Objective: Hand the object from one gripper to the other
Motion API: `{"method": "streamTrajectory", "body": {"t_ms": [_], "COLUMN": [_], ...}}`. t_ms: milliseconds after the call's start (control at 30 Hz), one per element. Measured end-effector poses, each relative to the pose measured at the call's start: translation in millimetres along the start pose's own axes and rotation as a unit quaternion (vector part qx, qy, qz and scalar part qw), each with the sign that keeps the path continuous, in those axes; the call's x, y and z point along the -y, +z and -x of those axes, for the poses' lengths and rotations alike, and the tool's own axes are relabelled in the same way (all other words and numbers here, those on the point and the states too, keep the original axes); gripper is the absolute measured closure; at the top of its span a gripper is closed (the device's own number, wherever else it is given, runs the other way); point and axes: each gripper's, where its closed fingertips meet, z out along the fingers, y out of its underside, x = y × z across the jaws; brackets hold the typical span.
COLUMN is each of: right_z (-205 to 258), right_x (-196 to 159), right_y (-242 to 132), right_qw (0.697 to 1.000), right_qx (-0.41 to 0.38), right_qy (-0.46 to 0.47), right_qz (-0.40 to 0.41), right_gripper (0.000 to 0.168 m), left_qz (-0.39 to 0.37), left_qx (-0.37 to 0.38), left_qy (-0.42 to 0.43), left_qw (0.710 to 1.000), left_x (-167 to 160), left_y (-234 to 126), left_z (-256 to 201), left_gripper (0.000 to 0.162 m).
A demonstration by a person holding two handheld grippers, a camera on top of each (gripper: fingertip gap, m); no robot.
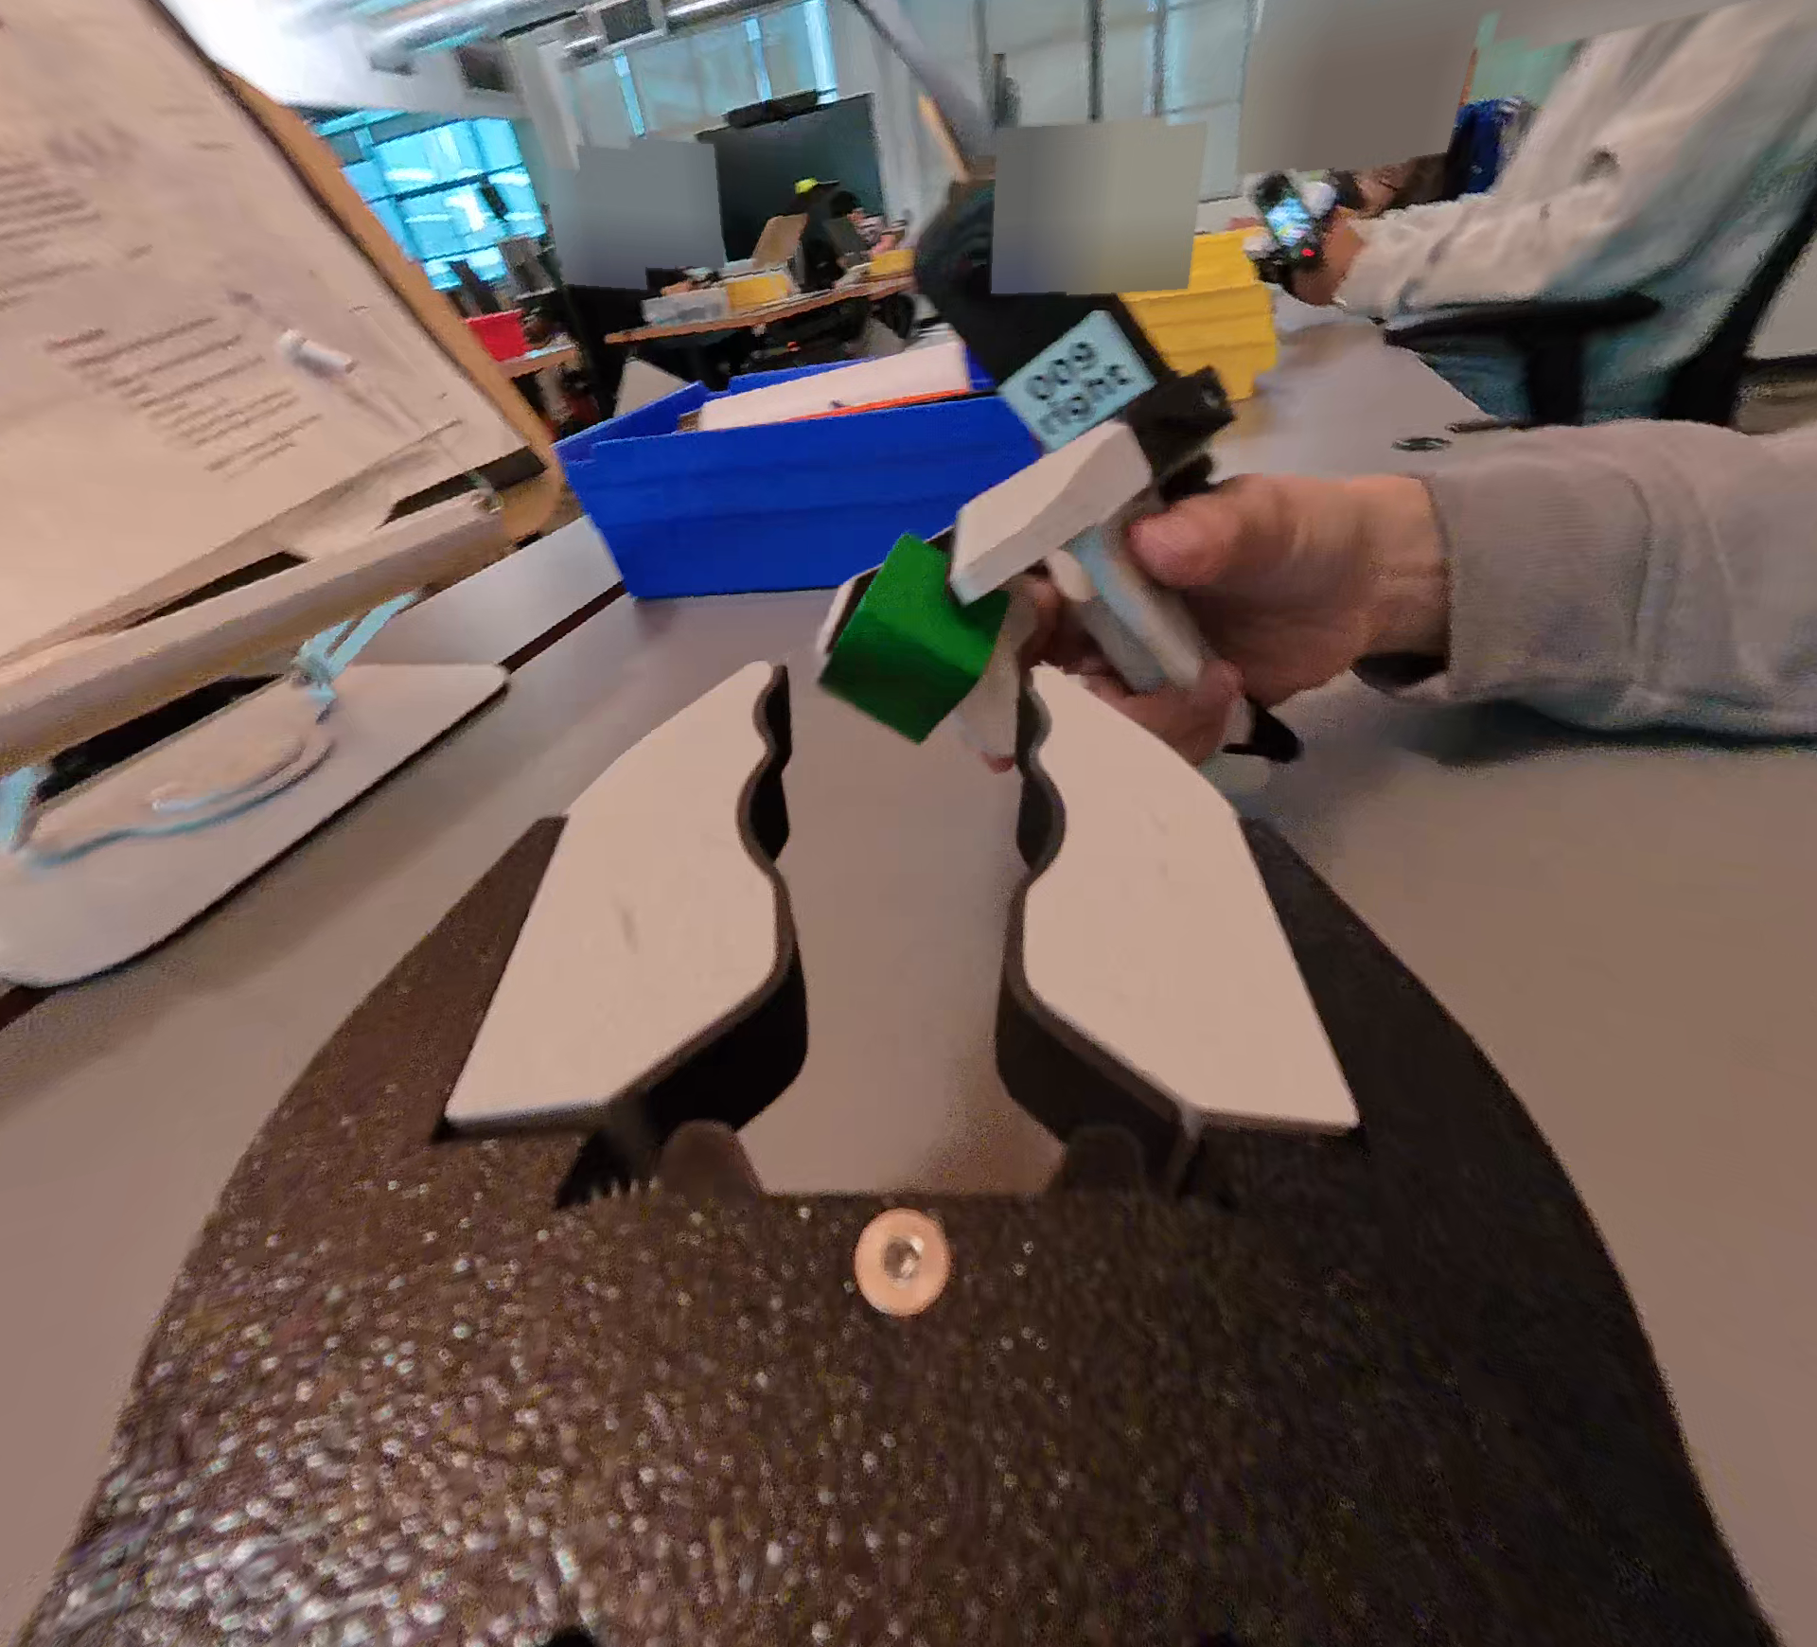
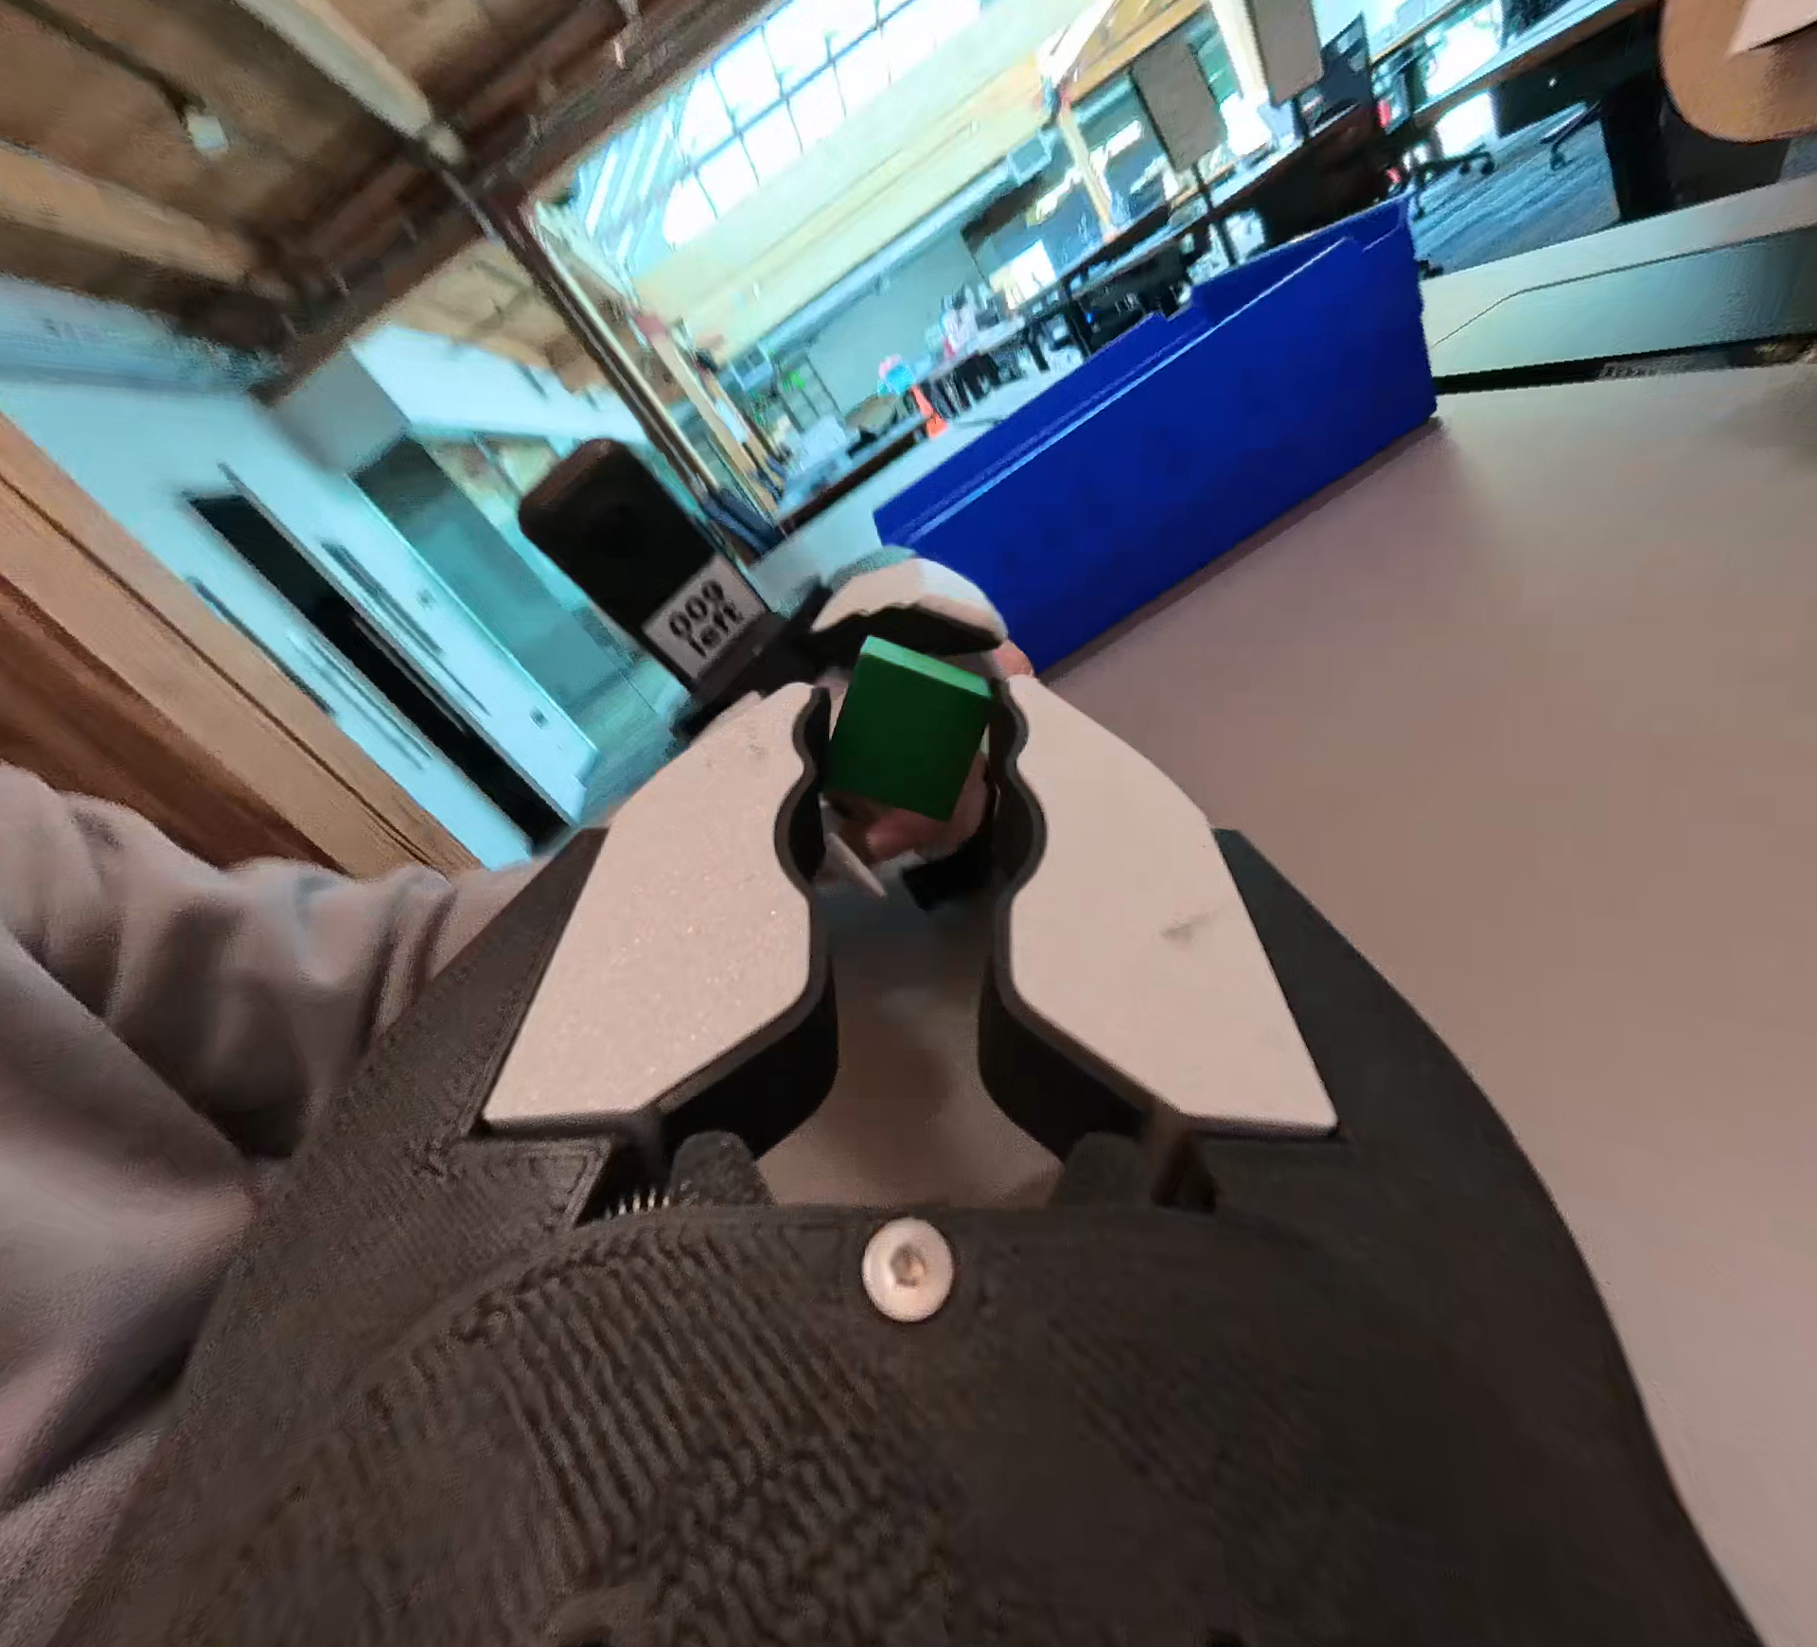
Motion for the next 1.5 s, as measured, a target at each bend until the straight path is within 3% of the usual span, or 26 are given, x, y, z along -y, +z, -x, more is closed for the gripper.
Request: {"method": "streamTrajectory", "body": {"t_ms": [100,200,367,500,633,767,833,933,1000,1100,1200,1300,1433,1500], "right_z": [-8,-19,-10,-6,-3,-1,0,14,21,22,30,35,30,22], "right_x": [13,20,25,16,21,20,21,22,12,-9,-21,-26,-24,-11], "right_y": [-5,-9,-5,4,2,1,-3,-15,-20,-22,-15,-11,-10,-9], "right_qw": [0.991,0.979,0.951,0.946,0.943,0.963,0.979,0.996,0.988,0.950,0.946,0.948,0.951,0.958], "right_qx": [0.018,0.002,0.049,0.060,0.062,0.063,0.063,0.061,0.044,0.016,0.043,0.065,0.053,0.014], "right_qy": [0.119,0.152,0.224,0.238,0.232,0.186,0.141,-0.019,-0.150,-0.303,-0.308,-0.299,-0.290,-0.279], "right_qz": [-0.066,-0.134,-0.207,-0.211,-0.231,-0.183,-0.135,-0.057,-0.001,0.070,0.087,0.088,0.093,0.057], "right_gripper": [0.137,0.137,0.137,0.137,0.137,0.134,0.114,0.113,0.106,0.100,0.111,0.139,0.140,0.140], "left_qz": [-0.021,-0.018,0.028,0.066,0.075,0.062,0.063,0.060,0.050,0.026,0.015,0.029,0.038,0.022], "left_qx": [0.059,0.120,0.212,0.272,0.291,0.257,0.215,0.103,-0.001,-0.112,-0.159,-0.178,-0.164,-0.111], "left_qy": [0.036,0.060,0.125,0.213,0.214,0.195,0.184,0.156,0.106,0.024,-0.009,-0.019,-0.022,-0.025], "left_qw": [0.997,0.991,0.969,0.936,0.929,0.945,0.957,0.980,0.993,0.993,0.987,0.983,0.985,0.993], "left_x": [7,11,8,9,11,12,10,3,1,4,4,-1,-4,0], "left_y": [-2,0,11,12,9,9,8,7,3,-7,-12,-11,-9,-5], "left_z": [12,17,15,14,16,16,15,3,-14,-31,-40,-44,-40,-27], "left_gripper": [0.111,0.112,0.110,0.118,0.134,0.135,0.135,0.135,0.135,0.136,0.136,0.136,0.136,0.136]}}
